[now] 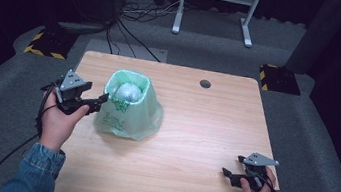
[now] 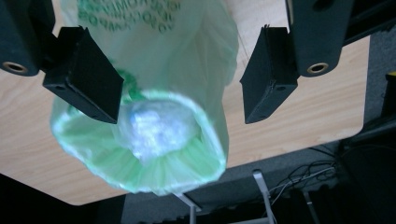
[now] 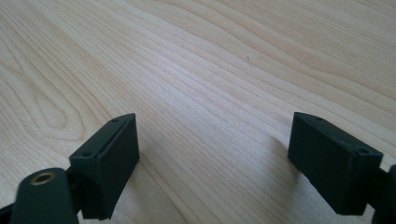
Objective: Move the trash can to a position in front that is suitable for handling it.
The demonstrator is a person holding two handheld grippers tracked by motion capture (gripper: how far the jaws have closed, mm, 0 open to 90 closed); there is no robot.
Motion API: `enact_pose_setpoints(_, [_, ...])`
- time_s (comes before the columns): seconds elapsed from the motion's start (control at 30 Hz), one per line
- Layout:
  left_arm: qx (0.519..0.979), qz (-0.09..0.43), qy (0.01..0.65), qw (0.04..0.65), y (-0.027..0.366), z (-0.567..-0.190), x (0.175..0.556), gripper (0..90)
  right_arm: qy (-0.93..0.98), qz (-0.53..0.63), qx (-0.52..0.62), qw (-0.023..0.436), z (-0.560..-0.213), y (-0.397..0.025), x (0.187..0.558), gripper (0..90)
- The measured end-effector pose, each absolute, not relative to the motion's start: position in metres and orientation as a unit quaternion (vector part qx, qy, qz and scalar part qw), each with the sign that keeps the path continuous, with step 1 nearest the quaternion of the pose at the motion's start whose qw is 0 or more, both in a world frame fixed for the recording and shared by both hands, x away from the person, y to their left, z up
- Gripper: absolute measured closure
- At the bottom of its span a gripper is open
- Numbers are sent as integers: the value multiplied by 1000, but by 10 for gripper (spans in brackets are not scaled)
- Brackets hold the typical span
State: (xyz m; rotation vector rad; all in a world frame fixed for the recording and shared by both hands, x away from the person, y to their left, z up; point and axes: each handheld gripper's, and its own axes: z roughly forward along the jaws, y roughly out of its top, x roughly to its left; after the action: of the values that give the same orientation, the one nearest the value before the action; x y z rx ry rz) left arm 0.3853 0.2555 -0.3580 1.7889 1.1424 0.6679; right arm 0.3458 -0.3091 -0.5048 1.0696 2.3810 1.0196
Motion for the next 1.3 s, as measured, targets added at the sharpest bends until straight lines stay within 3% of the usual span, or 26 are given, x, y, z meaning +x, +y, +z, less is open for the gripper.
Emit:
enact_pose_setpoints(0.13, [718, 279, 459, 442, 251, -361, 406, 296, 837, 359, 376, 169, -505, -309, 346, 163])
enact_pose_setpoints(0.33, [722, 237, 481, 437, 253, -379, 437, 313, 837, 359, 376, 169, -505, -309, 346, 163])
enact_pose_setpoints(0.53, [740, 225, 473, 422, 242, -388, 443, 339, 838, 359, 376, 169, -505, -309, 346, 163])
enact_pose_setpoints(0.63, [733, 197, 480, 441, 237, -391, 440, 360, 837, 359, 376, 169, -505, -309, 346, 163])
enact_pose_setpoints(0.9, [734, 179, 492, 433, 220, -389, 422, 366, 837, 358, 377, 169, -505, -309, 346, 163])
enact_pose_setpoints(1.3, [748, 178, 483, 418, 166, -386, 375, 315, 837, 359, 376, 170, -505, -309, 346, 163])
